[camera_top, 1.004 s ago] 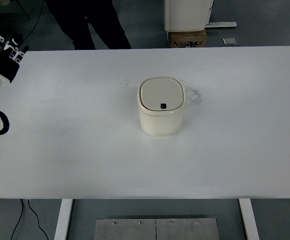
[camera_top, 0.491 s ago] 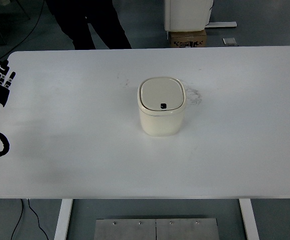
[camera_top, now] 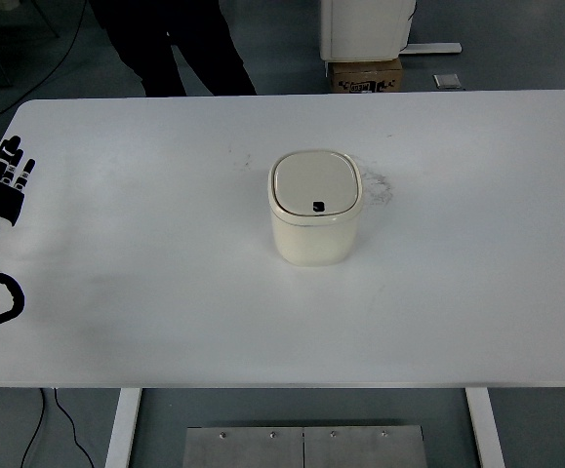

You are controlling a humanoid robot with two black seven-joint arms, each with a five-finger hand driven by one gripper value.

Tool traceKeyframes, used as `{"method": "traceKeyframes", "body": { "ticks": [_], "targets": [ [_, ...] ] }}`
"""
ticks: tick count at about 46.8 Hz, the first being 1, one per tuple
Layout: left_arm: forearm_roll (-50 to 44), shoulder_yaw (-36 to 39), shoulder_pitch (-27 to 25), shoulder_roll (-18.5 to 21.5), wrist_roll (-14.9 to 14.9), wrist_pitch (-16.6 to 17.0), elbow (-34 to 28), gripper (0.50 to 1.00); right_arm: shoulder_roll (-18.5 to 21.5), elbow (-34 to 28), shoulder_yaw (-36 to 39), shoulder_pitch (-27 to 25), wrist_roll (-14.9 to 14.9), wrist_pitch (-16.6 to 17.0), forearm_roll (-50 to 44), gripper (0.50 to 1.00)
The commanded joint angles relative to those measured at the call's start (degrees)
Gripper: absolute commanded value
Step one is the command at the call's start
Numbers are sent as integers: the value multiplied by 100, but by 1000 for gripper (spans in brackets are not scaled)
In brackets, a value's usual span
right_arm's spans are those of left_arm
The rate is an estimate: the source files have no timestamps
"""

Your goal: Close trash bin

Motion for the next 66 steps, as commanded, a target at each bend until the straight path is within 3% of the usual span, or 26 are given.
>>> {"method": "traceKeyframes", "body": {
  "ticks": [1, 66],
  "targets": [
    [17, -1, 3, -2, 2, 1, 0, 1000, 0, 0, 1, 0, 0, -3, -2, 991],
    [43, 8, 126, -99, -33, 1, -8, 1000, 0, 9, 1, 0, 0, -3, 7, 991]
  ]
}}
